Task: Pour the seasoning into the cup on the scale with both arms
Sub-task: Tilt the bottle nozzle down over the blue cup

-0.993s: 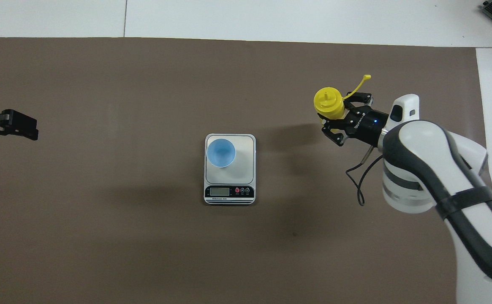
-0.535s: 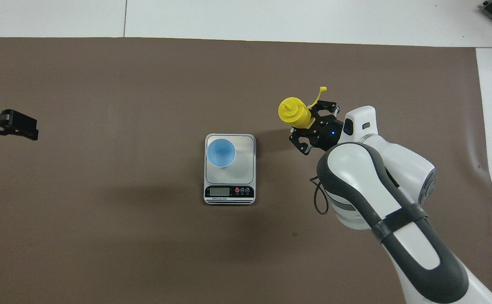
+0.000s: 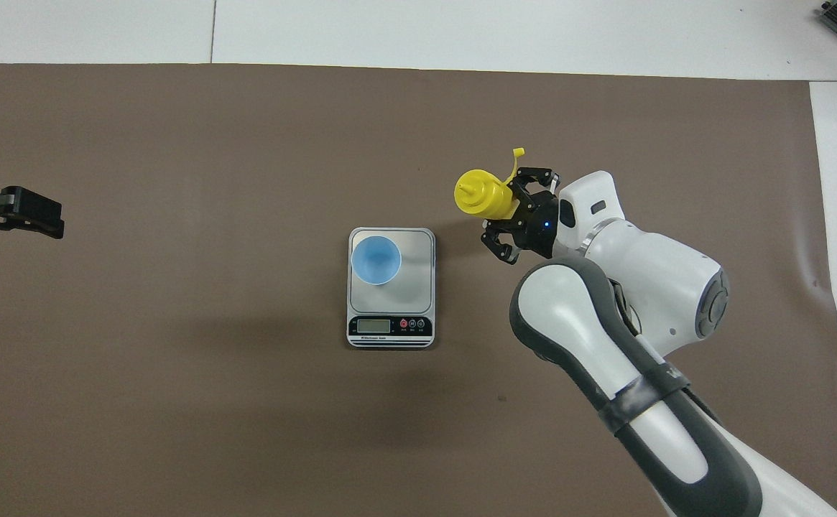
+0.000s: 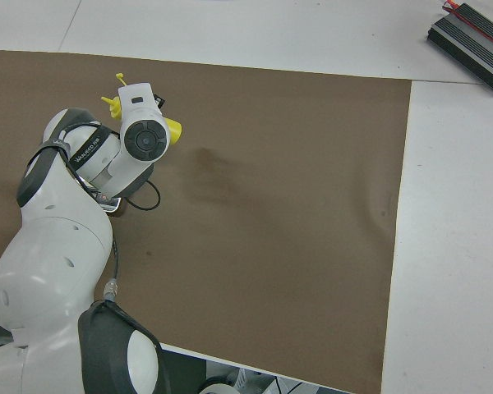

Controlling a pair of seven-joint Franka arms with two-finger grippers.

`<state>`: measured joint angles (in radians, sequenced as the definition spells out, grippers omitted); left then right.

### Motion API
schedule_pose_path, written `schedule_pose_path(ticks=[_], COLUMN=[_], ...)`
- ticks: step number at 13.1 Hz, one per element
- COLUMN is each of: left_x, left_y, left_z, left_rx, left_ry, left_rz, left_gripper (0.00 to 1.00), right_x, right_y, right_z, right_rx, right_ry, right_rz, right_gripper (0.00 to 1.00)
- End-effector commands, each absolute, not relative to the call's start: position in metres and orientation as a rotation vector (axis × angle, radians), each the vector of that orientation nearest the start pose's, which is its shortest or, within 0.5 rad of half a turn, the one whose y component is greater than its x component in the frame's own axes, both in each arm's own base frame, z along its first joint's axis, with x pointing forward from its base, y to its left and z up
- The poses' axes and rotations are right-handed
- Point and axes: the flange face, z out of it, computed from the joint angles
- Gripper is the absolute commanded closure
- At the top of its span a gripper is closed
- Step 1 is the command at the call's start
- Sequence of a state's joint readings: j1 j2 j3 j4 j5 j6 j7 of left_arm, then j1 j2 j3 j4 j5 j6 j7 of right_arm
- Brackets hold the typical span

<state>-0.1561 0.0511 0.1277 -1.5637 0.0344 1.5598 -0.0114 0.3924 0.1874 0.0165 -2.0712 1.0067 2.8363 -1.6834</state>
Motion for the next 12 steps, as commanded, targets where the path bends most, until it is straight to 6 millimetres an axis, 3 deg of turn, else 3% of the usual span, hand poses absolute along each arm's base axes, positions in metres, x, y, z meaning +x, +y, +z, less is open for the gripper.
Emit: schedule_pose_path(ticks=[1,5,12], left_x=[0.561,0.561,0.56], left_y=[-0.012,-0.012,-0.012], left_z=[0.6,0.6,0.601], left_rx=[-3.116,-3.116,-3.116], left_ry=[0.025,0.025,0.025], left_rz=[0.064,0.064,0.061], left_gripper=[0.0,0.0,0.0], right_x=[0.579,0.577,0.558], right_y=[0.215,0.228,0.252], right_z=[0.399,0.401,0.4], right_rx=[-2.334,-2.383,-2.613], right_ry=[-1.598,-1.641,-1.873], right_rz=[-1.017,-0.947,-0.539], right_gripper=[0.8,0.79,0.79])
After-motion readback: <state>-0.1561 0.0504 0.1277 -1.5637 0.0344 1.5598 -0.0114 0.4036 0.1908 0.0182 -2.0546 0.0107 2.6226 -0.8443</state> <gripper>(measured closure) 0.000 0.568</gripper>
